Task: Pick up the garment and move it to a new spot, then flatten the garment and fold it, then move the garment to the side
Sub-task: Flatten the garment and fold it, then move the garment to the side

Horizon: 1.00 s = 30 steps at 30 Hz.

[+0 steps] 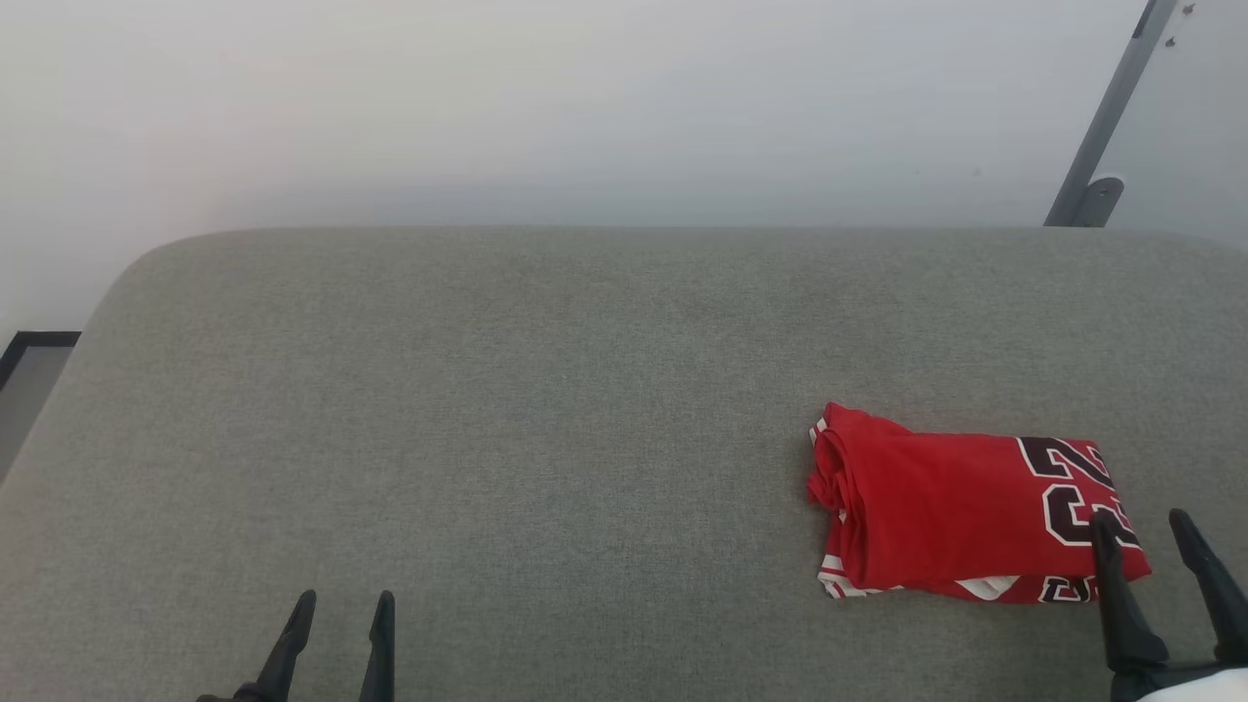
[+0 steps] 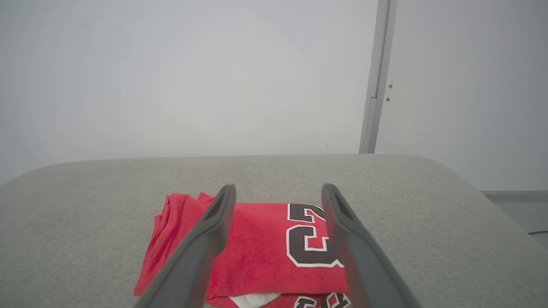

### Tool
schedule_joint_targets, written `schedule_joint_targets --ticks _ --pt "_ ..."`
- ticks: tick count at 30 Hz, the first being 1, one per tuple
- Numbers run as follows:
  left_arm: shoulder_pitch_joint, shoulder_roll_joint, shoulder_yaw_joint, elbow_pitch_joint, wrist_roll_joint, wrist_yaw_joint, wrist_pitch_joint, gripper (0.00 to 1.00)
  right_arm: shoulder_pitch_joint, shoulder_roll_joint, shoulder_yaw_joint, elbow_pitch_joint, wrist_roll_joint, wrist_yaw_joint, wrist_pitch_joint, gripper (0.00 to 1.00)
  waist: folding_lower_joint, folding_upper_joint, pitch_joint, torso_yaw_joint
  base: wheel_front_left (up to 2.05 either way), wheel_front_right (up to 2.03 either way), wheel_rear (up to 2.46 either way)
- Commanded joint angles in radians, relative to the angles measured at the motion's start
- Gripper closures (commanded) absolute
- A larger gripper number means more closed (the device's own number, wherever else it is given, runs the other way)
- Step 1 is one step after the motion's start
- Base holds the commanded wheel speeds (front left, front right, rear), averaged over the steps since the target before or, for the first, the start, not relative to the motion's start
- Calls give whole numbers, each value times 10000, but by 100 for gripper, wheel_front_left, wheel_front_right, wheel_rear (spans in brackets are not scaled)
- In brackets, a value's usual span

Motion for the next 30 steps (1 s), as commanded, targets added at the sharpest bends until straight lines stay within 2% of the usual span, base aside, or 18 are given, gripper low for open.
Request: schedule_joint_targets --ticks 1,9,16,19,25,30 --pt "-139 -7 26 -36 53 -17 -42 0 -7 51 59 -5 -99 -6 -50 0 0 -1 -5 -18 0 0 0" --pt "-357 -34 -114 80 102 -17 -40 0 -772 -141 24 690 -53 -6 349 0 0 -1 51 -101 0 0 0" --pt "-831 181 -521 302 -85 -17 -40 0 -2274 -1277 570 1467 132 -12 1293 0 0 -1 358 -205 0 0 0" --pt "-1164 262 -712 267 -99 -17 -42 0 -2889 -1812 766 2009 456 -11 2213 0 0 -1 642 -181 0 0 0" --pt "-1996 366 -955 294 -21 -17 -42 0 -3843 -2911 1258 2960 1484 -11 4744 0 0 -1 1353 -47 0 0 0" --pt "-2600 405 -1056 335 -66 -17 -40 0 -4387 -3415 1868 3199 2660 -12 6805 0 0 -1 1891 -31 0 0 0"
